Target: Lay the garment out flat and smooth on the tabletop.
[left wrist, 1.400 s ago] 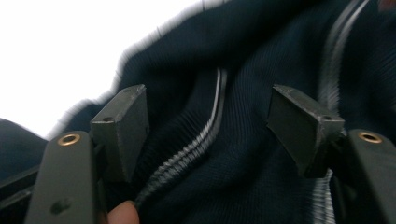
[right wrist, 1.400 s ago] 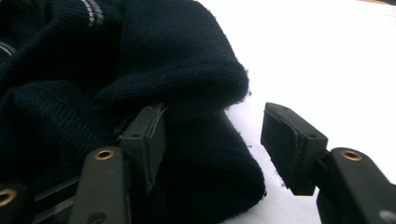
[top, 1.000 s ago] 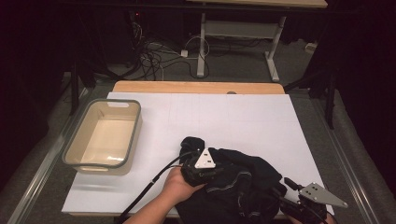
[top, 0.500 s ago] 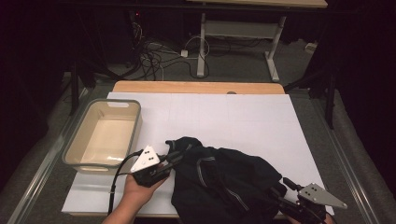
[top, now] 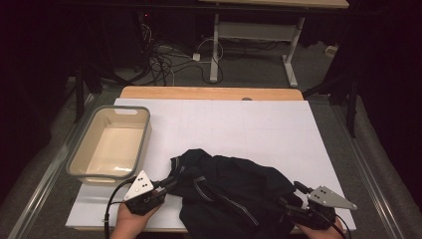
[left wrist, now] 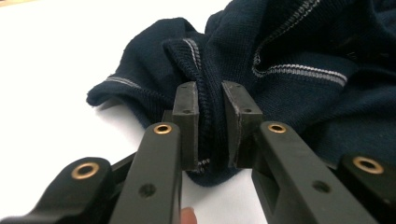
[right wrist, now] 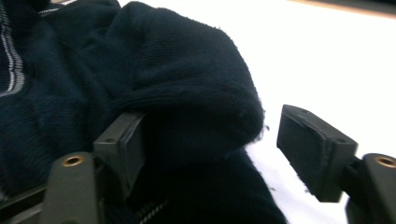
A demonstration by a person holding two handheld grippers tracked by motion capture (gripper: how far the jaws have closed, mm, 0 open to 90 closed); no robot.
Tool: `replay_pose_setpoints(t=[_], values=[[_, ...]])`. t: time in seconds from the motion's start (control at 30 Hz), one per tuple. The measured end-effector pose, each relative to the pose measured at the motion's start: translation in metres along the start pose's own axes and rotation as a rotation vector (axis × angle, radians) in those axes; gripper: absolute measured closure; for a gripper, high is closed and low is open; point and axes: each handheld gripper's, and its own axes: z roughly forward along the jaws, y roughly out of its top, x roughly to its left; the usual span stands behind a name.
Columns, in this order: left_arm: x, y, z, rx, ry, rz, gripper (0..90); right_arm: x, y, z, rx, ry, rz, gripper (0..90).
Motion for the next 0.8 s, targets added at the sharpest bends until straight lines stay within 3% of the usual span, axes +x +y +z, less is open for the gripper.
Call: replay_pose_setpoints(t=[0.07, 0.1, 0.13, 0.23, 0.27, 0.3, 0.33, 0.37, 0.4, 0.47, 0.57, 0.63, 0.7, 0.73, 0.8], values=[[0.0, -0.003, -0.006, -0.002, 0.011, -0.004, 75.0, 0.002, 0.002, 0.009, 0.017, 0.019, -0.009, 27.8], [0.001, -0.005, -0.008, 0.0, 0.015, -0.01, 75.0, 0.003, 0.003, 0.013, 0.028, 0.039, -0.02, 33.2], [0.002, -0.007, -0.01, 0.003, 0.015, -0.014, 75.0, 0.005, 0.004, 0.016, 0.032, 0.066, -0.043, 42.0], [0.001, -0.012, -0.009, 0.017, 0.009, -0.017, 75.1, 0.013, 0.006, 0.022, 0.031, 0.076, -0.116, 74.6], [0.001, -0.012, -0.008, 0.019, 0.007, -0.017, 75.0, 0.014, 0.008, 0.022, 0.022, 0.069, -0.132, 82.6], [0.001, -0.013, -0.007, 0.02, 0.006, -0.017, 75.0, 0.012, 0.01, 0.019, 0.007, 0.052, -0.134, 84.8], [0.001, -0.013, -0.007, 0.018, 0.004, -0.019, 75.0, 0.008, 0.012, 0.014, -0.017, 0.027, -0.124, 85.7], [0.001, -0.012, -0.006, 0.016, 0.0, -0.019, 75.1, -0.009, 0.016, -0.003, -0.077, -0.057, -0.08, 86.5], [0.001, -0.012, -0.006, 0.014, -0.002, -0.018, 75.1, -0.009, 0.016, -0.003, -0.077, -0.057, -0.08, 86.5], [0.001, -0.01, -0.003, 0.007, -0.014, -0.021, 75.2, -0.033, 0.013, -0.022, -0.116, -0.155, -0.022, 86.7], [-0.004, -0.006, 0.006, 0.008, -0.045, -0.004, 75.1, -0.067, -0.009, -0.036, -0.067, -0.257, 0.055, 86.7], [-0.007, -0.003, 0.012, 0.017, -0.049, 0.018, 75.0, -0.08, -0.028, -0.032, 0.02, -0.242, 0.112, 84.5], [-0.008, 0.0, 0.018, 0.021, -0.056, 0.02, 74.5, -0.084, -0.043, -0.025, 0.084, -0.207, 0.169, 68.9], [-0.007, 0.001, 0.02, 0.021, -0.063, 0.016, 68.1, -0.083, -0.046, -0.027, 0.084, -0.191, 0.185, 57.2], [-0.006, 0.004, 0.023, 0.016, -0.077, -0.003, 63.2, -0.08, -0.045, -0.03, 0.071, -0.191, 0.193, 53.0]])
